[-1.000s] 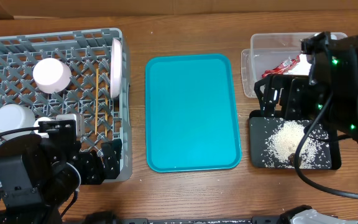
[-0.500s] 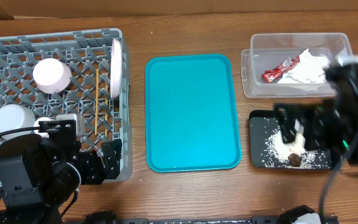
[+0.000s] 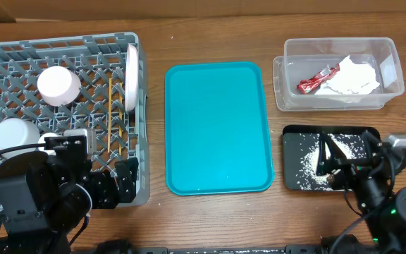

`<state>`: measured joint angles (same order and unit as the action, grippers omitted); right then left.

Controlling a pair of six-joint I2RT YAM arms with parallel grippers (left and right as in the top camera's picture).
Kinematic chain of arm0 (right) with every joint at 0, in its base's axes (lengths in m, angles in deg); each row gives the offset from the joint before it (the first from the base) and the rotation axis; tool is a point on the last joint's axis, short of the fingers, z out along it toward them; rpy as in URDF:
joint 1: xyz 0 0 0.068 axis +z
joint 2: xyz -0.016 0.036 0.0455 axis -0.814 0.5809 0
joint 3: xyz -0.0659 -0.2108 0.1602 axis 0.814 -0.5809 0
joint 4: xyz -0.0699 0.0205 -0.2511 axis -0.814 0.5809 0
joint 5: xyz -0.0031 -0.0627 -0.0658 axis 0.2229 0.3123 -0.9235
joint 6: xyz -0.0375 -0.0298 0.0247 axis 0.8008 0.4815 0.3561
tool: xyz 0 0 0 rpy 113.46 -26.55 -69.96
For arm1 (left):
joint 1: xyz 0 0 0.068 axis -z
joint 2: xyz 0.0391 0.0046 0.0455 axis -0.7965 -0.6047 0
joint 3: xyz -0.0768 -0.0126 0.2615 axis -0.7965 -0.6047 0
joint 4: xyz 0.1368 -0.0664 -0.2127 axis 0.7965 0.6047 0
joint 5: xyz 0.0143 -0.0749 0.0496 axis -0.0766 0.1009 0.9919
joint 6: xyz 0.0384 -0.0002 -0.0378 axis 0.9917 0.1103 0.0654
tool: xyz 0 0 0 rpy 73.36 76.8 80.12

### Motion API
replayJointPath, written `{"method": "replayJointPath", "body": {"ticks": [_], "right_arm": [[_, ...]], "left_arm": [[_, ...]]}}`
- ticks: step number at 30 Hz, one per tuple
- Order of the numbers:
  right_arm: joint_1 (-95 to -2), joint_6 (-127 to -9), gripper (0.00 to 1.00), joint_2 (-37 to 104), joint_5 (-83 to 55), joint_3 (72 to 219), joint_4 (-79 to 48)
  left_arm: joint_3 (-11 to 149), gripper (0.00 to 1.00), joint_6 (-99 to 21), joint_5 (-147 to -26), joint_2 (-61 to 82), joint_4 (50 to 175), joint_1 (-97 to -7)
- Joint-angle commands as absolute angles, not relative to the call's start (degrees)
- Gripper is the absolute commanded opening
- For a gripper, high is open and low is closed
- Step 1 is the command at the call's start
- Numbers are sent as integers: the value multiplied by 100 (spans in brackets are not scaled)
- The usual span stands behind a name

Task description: Sort waste into correct bins and load items into the dishwasher

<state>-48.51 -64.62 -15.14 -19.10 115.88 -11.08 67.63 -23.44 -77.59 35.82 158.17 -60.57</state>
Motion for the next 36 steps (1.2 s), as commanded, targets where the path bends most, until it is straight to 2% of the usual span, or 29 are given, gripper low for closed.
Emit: {"method": "replayJointPath", "body": {"ticks": [1,8,14,20,29,36], "right_arm": [[-4879,-6456,100,-2432,-1873,10076,-2398],[-4918,-6456,100,-3431,-1878,7943,-5044],[-5165,-6456,100,-3646,-1919,7221,-6045],[-5198,-6012,100,-3722,-2070,7230,-5927],[-5198,-5815,100,-3722,-2245,7230,-4327],[-5198,-5688,100,-3720,-2264,7230,-4341]], "left_arm": [[6761,100,-2425,-7737,3595,15800,-6065],[6761,100,-2425,-7737,3595,15800,-6065],[6761,100,-2425,-7737,3595,15800,-6065],[6761,100,-2425,-7737,3595,15800,-6065],[6761,100,-2425,-7737,3595,15800,-6065],[6761,100,-2425,-7737,3595,15800,-6065]]}}
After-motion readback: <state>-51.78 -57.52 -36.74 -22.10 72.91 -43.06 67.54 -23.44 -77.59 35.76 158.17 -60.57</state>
